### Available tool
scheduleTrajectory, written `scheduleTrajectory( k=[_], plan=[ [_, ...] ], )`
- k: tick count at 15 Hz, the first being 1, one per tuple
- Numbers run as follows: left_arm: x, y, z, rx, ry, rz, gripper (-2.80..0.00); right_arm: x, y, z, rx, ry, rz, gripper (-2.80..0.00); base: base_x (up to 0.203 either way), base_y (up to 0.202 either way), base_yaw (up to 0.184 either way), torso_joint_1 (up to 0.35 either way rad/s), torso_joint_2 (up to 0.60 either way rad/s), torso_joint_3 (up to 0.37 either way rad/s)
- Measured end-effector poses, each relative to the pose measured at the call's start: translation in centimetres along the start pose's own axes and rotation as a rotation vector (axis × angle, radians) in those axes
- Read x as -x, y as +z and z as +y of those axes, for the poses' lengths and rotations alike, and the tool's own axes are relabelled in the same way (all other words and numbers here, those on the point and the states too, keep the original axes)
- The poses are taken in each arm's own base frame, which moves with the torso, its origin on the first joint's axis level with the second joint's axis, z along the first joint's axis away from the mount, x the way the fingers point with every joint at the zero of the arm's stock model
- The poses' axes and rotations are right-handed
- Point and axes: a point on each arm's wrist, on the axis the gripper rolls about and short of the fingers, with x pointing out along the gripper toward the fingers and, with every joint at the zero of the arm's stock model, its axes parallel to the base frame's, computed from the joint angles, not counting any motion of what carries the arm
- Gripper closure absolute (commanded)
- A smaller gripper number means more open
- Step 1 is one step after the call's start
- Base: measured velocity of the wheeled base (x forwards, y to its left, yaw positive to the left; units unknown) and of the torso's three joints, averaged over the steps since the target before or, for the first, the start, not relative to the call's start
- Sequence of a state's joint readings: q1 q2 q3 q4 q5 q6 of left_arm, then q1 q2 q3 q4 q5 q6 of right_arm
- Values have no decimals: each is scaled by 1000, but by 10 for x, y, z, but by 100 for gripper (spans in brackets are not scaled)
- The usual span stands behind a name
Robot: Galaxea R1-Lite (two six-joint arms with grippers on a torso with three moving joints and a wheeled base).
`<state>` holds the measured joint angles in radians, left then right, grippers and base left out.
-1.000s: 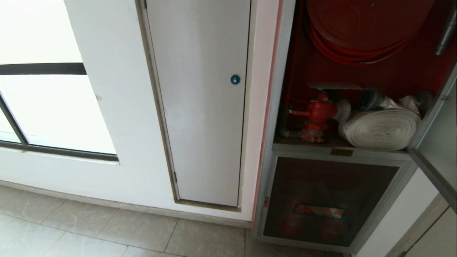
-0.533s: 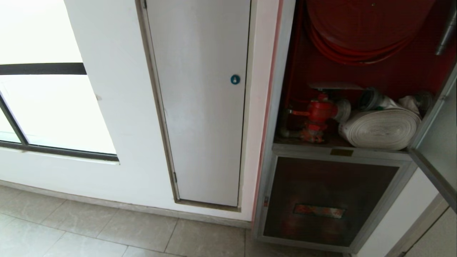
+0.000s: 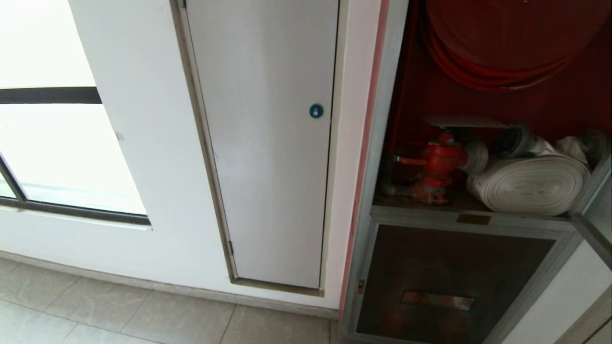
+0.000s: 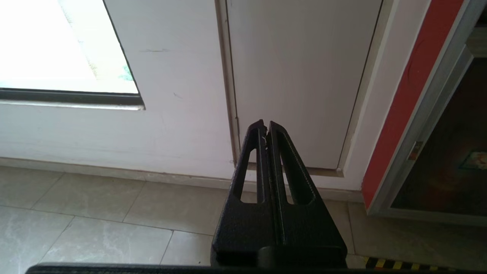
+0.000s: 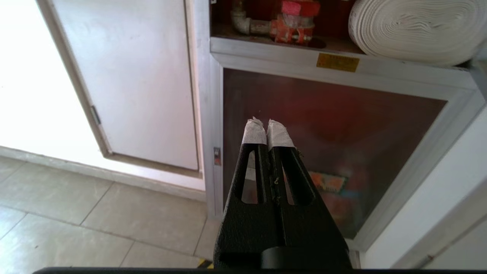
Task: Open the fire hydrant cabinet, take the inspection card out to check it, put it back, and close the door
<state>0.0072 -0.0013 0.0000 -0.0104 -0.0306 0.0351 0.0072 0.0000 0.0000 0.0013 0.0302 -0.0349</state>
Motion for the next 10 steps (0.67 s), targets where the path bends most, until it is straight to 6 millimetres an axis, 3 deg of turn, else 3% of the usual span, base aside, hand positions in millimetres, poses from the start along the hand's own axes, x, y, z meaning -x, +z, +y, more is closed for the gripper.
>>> scheduleTrajectory(
  k=[10],
  plan=[
    [0,0,0,0,0,0,0,0,0,0,0,0,1,0,196,0,-1,3,2,4]
  ],
)
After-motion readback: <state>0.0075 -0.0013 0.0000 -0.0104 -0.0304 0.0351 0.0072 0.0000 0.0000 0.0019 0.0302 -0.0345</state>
